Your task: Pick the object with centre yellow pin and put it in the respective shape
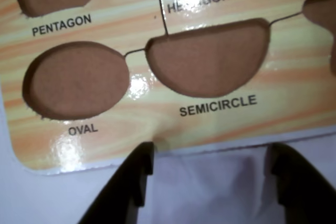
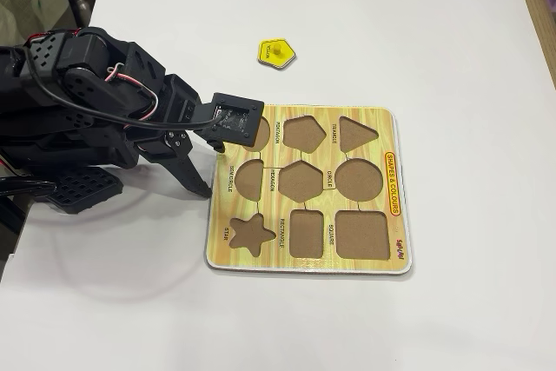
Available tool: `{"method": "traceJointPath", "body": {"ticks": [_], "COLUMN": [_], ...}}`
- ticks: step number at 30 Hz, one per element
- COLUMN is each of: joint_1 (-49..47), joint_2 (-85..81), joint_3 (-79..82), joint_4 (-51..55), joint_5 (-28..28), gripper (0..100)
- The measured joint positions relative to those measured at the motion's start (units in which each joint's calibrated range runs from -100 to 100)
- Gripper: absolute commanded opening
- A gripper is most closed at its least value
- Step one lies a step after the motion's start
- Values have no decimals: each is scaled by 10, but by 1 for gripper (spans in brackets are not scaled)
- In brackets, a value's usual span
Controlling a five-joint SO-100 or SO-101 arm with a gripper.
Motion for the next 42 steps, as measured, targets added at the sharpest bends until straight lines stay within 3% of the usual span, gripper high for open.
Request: {"method": "traceJointPath", "body": {"ticks": [10, 29, 42], "joint_1": [-2, -2, -2], "joint_2": [186, 735, 928], "joint_3": [-133, -592, -684], "joint_4": [13, 13, 12], "joint_5": [-1, 1, 1], "gripper": [25, 25, 25]}}
